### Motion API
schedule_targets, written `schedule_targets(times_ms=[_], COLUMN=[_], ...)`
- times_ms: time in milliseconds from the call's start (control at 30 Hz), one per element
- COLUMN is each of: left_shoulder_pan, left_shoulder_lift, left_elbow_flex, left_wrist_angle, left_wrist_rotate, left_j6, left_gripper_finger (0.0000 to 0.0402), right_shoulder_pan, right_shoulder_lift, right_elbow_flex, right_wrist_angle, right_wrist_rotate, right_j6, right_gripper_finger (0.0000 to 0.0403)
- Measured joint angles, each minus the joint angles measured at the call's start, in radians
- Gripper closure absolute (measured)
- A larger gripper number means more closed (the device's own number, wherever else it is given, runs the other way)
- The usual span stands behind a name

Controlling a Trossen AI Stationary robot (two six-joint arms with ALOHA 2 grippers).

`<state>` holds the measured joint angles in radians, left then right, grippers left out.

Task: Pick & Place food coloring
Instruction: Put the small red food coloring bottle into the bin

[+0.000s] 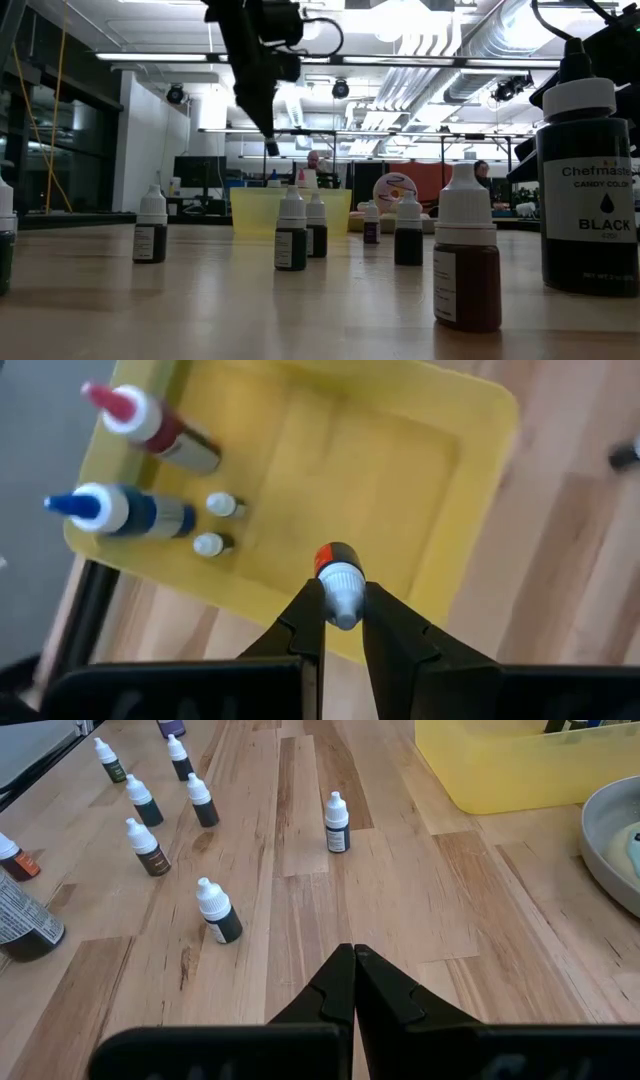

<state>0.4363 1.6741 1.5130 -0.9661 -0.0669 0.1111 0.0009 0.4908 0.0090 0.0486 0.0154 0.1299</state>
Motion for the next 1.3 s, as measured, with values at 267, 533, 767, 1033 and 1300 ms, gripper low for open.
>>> schedule_targets(times_ms=[267, 533, 767, 1033, 1300], left_shoulder_pan=[0.042, 0.041, 0.041, 0.042, 0.042], left_shoulder_lift=[0.048, 0.151, 0.227, 0.240, 0.245], left_elbow_flex=[-0.036, -0.036, -0.036, -0.035, -0.035], left_wrist_angle=[0.016, 0.033, 0.055, 0.051, 0.063], left_wrist_rotate=[0.000, 0.027, 0.001, -0.094, -0.102], left_j6=[-0.280, -0.467, -0.578, -0.640, -0.629], left_gripper_finger=[0.0365, 0.0365, 0.0365, 0.0365, 0.0365], right_shoulder_pan=[0.000, 0.000, 0.000, 0.000, 0.000], right_shoulder_lift=[0.000, 0.000, 0.000, 0.000, 0.000], right_elbow_flex=[0.000, 0.000, 0.000, 0.000, 0.000], right_wrist_angle=[0.000, 0.000, 0.000, 0.000, 0.000], right_wrist_rotate=[0.000, 0.000, 0.000, 0.000, 0.000], right_j6=[0.000, 0.000, 0.000, 0.000, 0.000], right_gripper_finger=[0.0402, 0.0402, 0.0402, 0.0402, 0.0402])
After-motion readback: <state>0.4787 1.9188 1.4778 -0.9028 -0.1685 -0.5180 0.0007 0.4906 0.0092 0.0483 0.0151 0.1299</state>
